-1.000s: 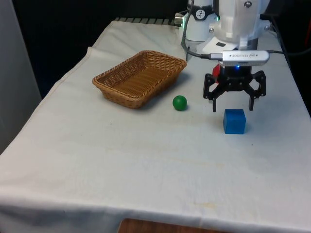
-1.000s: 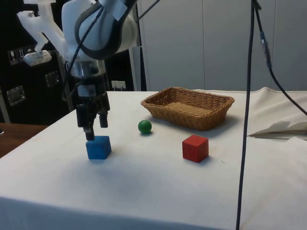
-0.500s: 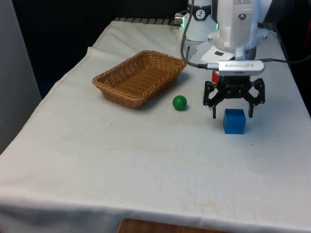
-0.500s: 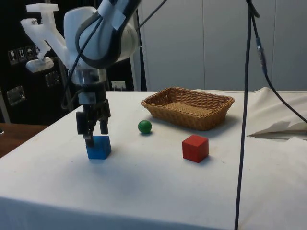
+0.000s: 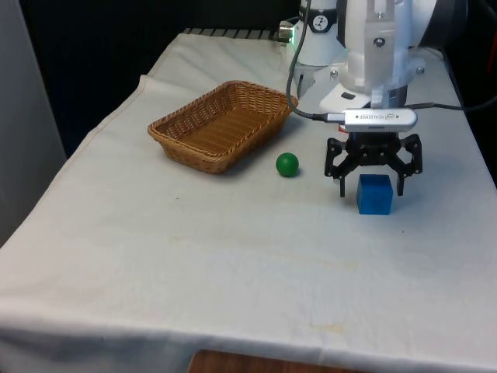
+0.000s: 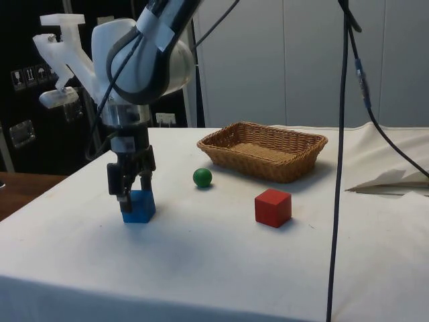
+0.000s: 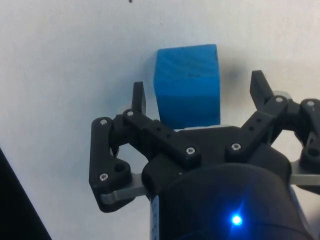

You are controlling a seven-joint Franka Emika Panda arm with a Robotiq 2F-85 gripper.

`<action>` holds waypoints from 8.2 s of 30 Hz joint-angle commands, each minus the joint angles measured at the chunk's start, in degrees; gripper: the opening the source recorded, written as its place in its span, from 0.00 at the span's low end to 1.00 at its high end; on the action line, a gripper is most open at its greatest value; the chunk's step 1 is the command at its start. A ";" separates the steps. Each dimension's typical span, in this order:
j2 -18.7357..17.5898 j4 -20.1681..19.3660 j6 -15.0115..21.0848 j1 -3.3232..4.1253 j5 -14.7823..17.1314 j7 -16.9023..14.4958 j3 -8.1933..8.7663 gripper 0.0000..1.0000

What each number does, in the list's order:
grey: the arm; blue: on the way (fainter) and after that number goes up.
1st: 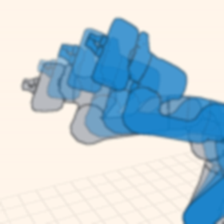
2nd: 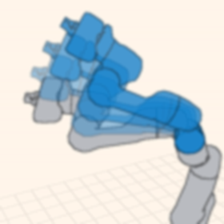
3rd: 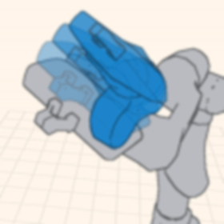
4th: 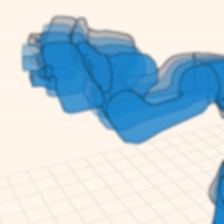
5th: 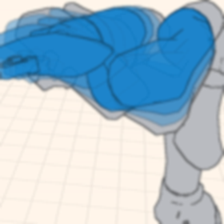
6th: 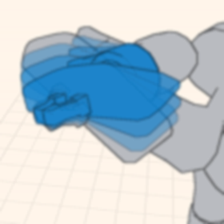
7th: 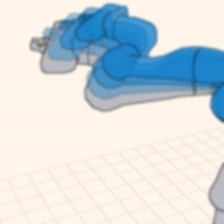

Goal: Place all non-red objects into the basket.

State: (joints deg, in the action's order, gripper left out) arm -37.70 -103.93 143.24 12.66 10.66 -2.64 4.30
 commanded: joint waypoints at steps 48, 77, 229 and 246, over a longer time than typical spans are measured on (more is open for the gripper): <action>10.49 -3.32 -7.85 0.11 -0.69 0.00 1.43 0.00; 16.79 -4.24 -14.44 -0.06 -1.43 -2.18 6.70 0.00; 17.88 -26.70 4.87 -0.57 2.01 -18.11 26.36 0.00; 17.36 -26.18 4.47 -0.63 4.53 -19.94 26.18 1.00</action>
State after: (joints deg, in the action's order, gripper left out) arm -20.74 -129.95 147.88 12.15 14.90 -22.29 30.65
